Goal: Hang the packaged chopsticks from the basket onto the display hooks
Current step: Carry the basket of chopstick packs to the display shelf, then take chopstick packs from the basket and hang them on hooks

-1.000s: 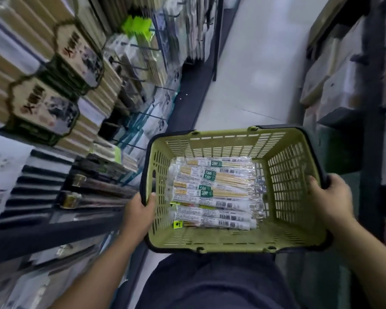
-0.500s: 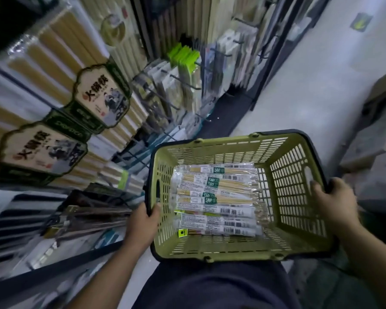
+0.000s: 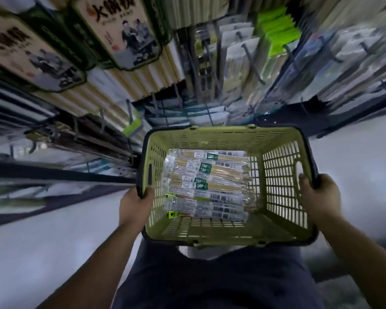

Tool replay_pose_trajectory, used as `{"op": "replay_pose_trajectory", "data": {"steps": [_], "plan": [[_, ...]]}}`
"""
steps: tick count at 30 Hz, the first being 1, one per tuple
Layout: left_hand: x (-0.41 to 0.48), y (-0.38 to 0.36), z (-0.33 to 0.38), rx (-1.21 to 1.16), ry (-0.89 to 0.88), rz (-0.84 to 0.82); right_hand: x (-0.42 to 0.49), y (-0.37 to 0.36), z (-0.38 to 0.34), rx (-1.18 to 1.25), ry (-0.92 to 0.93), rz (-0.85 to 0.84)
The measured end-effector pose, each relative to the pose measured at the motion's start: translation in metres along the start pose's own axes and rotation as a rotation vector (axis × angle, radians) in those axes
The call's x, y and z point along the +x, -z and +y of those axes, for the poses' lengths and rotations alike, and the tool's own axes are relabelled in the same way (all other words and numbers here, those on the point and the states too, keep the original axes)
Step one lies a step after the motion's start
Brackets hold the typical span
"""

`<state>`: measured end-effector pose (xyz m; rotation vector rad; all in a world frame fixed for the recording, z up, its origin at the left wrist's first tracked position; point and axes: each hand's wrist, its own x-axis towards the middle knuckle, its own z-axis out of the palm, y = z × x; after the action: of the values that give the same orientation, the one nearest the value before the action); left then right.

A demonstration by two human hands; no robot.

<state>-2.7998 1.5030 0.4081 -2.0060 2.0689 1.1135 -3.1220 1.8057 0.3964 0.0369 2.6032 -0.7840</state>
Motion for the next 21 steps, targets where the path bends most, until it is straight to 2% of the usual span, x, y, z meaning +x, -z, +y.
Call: {"op": "replay_pose_trajectory", "data": {"steps": [3, 8, 18, 21], "plan": [[-0.003, -0.019, -0.025, -0.030, 0.087, 0.013, 0.021, -0.021, 0.006, -0.024, 0.073, -0.053], [0.015, -0.066, -0.073, -0.022, 0.138, 0.070, 0.042, -0.075, 0.036, -0.089, 0.135, -0.136], [0.098, -0.195, -0.194, -0.042, 0.271, 0.066, 0.093, -0.237, 0.126, -0.232, 0.184, -0.225], [0.135, -0.238, -0.223, -0.119, 0.316, 0.095, 0.116, -0.289, 0.149, -0.278, 0.197, -0.250]]}}
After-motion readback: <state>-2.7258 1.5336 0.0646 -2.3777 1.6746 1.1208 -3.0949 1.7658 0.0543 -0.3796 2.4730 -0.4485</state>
